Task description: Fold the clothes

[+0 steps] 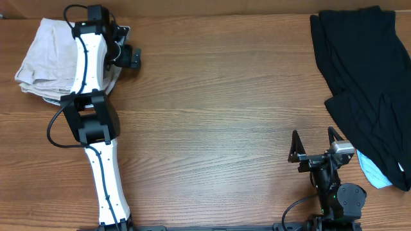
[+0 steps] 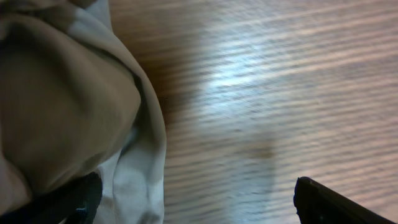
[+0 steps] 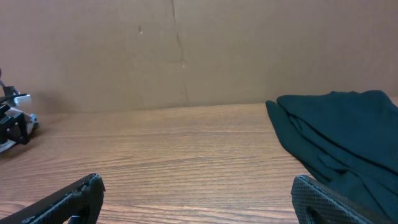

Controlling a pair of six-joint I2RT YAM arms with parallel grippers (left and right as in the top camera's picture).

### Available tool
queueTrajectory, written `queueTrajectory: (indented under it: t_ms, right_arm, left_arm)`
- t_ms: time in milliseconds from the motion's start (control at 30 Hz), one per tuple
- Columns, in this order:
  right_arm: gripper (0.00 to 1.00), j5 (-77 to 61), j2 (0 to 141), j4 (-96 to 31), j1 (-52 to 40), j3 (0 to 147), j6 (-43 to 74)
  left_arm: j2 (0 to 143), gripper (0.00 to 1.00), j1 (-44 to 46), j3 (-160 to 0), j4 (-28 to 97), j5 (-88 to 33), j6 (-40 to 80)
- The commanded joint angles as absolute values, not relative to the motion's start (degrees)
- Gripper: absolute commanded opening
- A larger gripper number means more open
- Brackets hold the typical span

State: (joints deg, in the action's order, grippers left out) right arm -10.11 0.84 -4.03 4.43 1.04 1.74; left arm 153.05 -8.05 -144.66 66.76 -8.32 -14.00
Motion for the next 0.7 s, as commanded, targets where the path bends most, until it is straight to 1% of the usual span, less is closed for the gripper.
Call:
queueTrajectory:
  t_ms: [0, 367, 667]
  right_arm:
    - [1.00, -10.2, 0.2, -3.7, 4.6, 0.4, 2.1]
    - [1.00, -10.2, 0.2, -3.7, 4.6, 0.4, 2.1]
    - [1.00, -10.2, 0.2, -3.7, 4.6, 0.4, 2.1]
  left_arm:
    - [154.8, 1.00, -9.4, -144.5, 65.3, -6.6, -16.2]
    - [154.8, 1.00, -12.1, -144.5, 64.3, -4.1, -16.9]
    - [154.8, 1.00, -14.3, -144.5, 68.3, -4.2, -16.9]
